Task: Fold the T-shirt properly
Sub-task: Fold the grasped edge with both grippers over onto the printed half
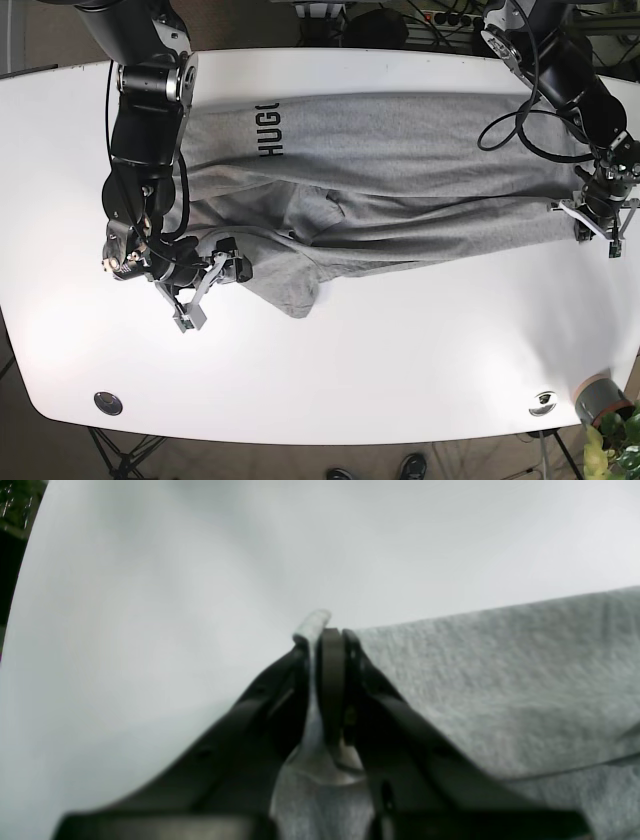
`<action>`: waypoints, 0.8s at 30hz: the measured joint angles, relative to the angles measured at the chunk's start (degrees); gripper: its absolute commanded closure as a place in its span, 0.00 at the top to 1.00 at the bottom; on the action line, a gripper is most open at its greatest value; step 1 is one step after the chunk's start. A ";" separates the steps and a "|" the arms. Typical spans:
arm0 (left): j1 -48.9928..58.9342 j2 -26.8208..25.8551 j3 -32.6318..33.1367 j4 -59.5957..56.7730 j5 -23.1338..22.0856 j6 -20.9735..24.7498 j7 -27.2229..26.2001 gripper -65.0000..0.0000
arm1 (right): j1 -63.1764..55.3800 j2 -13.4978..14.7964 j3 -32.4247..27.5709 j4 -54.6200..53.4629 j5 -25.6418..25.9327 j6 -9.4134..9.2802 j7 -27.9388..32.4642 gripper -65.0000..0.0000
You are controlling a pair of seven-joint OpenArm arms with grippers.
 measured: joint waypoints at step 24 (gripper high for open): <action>0.07 -0.09 0.02 -0.02 -0.11 -0.07 0.02 0.00 | 1.77 0.28 -8.09 -14.23 1.73 -8.00 17.18 0.57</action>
